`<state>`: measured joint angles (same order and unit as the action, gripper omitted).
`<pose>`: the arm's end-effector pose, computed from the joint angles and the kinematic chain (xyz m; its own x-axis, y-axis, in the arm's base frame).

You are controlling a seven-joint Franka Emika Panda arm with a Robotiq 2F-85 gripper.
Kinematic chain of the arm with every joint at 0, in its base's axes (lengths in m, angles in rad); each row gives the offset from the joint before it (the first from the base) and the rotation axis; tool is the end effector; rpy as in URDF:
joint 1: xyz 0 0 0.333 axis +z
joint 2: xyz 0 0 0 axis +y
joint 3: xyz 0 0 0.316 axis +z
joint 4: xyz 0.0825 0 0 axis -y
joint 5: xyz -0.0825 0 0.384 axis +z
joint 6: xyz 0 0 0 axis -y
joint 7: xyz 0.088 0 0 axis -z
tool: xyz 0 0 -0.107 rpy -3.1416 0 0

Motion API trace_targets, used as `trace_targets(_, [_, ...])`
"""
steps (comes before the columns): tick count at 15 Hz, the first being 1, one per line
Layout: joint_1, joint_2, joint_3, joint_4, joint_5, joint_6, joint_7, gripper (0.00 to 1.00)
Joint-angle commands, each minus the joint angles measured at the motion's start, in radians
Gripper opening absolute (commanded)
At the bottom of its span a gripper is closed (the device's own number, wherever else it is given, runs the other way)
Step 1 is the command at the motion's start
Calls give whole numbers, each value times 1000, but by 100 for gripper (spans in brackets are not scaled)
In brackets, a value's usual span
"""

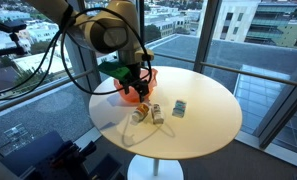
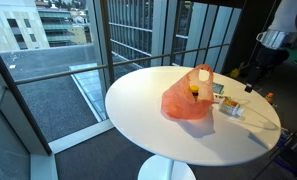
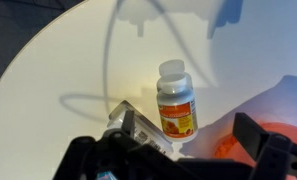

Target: Put the white bottle into the carrier bag

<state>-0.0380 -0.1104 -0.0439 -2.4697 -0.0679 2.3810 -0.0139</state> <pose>0.4651 -0.0388 0.3368 0.9996 -0.0187 0.0201 -0.0195 -0.9989 0.0433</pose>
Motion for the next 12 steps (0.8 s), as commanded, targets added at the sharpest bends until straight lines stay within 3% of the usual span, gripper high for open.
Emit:
trace_targets(1, [-3,65,-12,19,45,36,-64,100])
trace_targets(6, [-11,135,-17,36,44,73,-75,100])
trace_targets(12, [-4,128,-10,12,14,95,-34,100])
